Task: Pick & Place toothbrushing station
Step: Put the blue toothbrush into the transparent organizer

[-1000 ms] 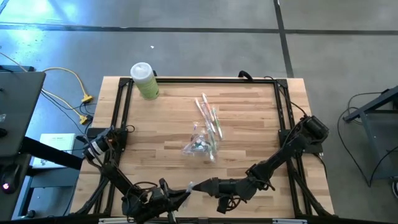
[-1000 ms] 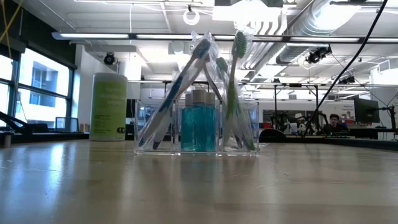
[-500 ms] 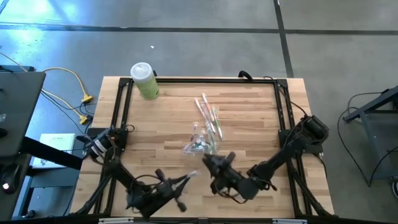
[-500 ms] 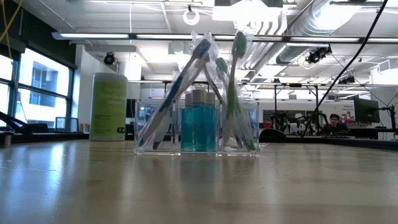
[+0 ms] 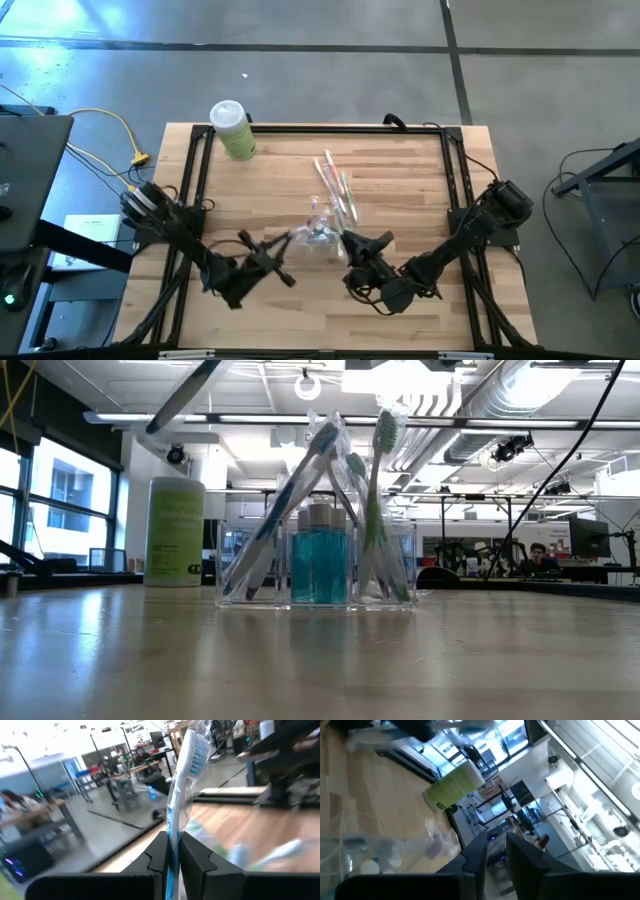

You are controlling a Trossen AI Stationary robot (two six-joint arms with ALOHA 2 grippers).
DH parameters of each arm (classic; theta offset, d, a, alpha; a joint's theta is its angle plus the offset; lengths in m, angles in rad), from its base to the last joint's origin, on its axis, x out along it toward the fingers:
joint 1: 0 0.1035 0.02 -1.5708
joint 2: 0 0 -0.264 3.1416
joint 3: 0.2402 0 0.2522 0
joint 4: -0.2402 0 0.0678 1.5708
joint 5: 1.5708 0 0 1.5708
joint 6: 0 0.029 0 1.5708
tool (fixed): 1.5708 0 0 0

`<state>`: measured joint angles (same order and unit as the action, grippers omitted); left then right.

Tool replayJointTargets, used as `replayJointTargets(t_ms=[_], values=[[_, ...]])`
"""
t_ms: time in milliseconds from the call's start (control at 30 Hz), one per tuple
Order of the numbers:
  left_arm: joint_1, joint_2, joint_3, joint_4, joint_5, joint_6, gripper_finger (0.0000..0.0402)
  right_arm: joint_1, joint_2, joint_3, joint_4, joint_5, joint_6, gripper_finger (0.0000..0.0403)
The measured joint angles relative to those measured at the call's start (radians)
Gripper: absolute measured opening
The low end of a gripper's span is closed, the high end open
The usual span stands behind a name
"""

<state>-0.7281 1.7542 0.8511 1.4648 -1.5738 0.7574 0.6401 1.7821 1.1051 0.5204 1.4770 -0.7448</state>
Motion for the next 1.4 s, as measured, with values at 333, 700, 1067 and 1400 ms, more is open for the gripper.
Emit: replayJointTargets(t_ms=[333,700,1067,1400], values=[[0.113,-0.177,-0.353,0.001,0.321,-0.385,0.0026,0.045,-0.066,-0.148,-0.003,0.044,0.239,0.0065],[0.395,-0.097,-0.421,0.068,0.921,-0.821,0.0026,0.100,-0.066,-0.151,0.006,0.051,0.309,0.0066],[0.450,0.077,-0.421,0.099,1.004,-1.000,0.0026,0.153,-0.066,-0.151,0.008,0.093,0.374,0.0066],[0.321,0.094,-0.431,0.096,0.868,-0.896,0.0026,0.167,-0.066,-0.151,0.015,0.094,0.378,0.0066]])
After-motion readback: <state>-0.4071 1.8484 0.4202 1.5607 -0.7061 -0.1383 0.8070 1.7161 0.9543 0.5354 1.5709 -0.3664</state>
